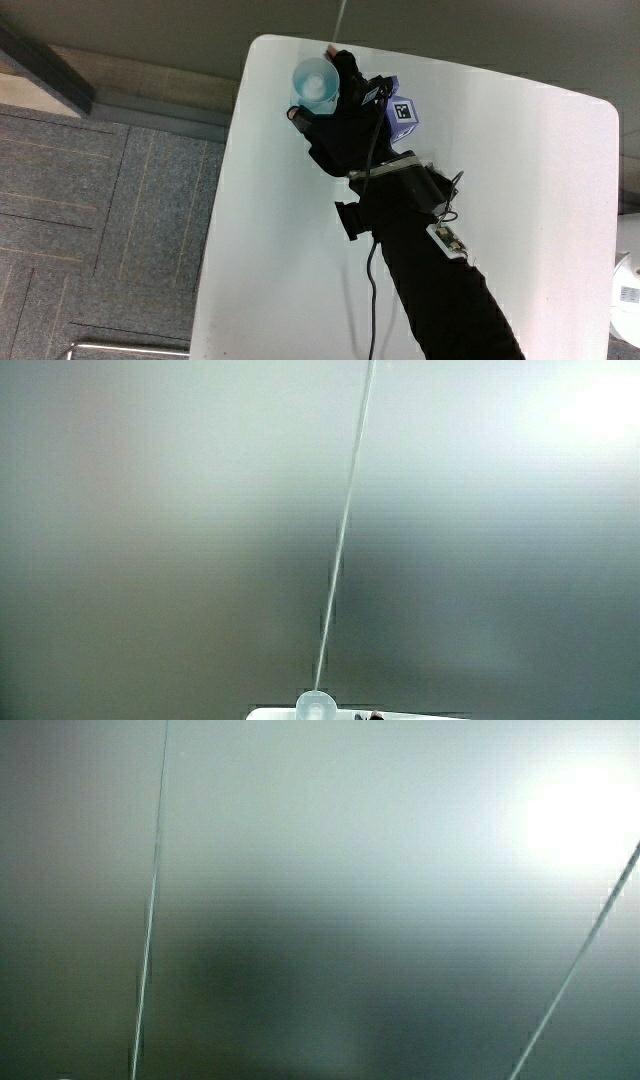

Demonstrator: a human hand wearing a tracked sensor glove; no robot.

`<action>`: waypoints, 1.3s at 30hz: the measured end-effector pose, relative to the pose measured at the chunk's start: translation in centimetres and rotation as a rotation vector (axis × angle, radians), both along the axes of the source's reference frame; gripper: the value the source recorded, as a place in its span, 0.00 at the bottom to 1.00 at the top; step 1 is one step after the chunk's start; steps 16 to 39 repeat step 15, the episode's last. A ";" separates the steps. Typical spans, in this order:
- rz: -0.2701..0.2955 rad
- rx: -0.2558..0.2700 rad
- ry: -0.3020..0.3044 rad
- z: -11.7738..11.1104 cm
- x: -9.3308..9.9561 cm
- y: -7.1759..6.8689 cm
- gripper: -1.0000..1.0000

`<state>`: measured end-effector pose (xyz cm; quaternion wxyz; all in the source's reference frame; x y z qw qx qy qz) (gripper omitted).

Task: Pick cleaning spray

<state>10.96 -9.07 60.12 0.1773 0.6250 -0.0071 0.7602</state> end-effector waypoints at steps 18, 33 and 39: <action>0.004 0.014 -0.066 -0.9 -0.2 -0.1 1.00; 0.004 0.014 -0.066 -0.9 -0.2 -0.1 1.00; 0.004 0.014 -0.066 -0.9 -0.2 -0.1 1.00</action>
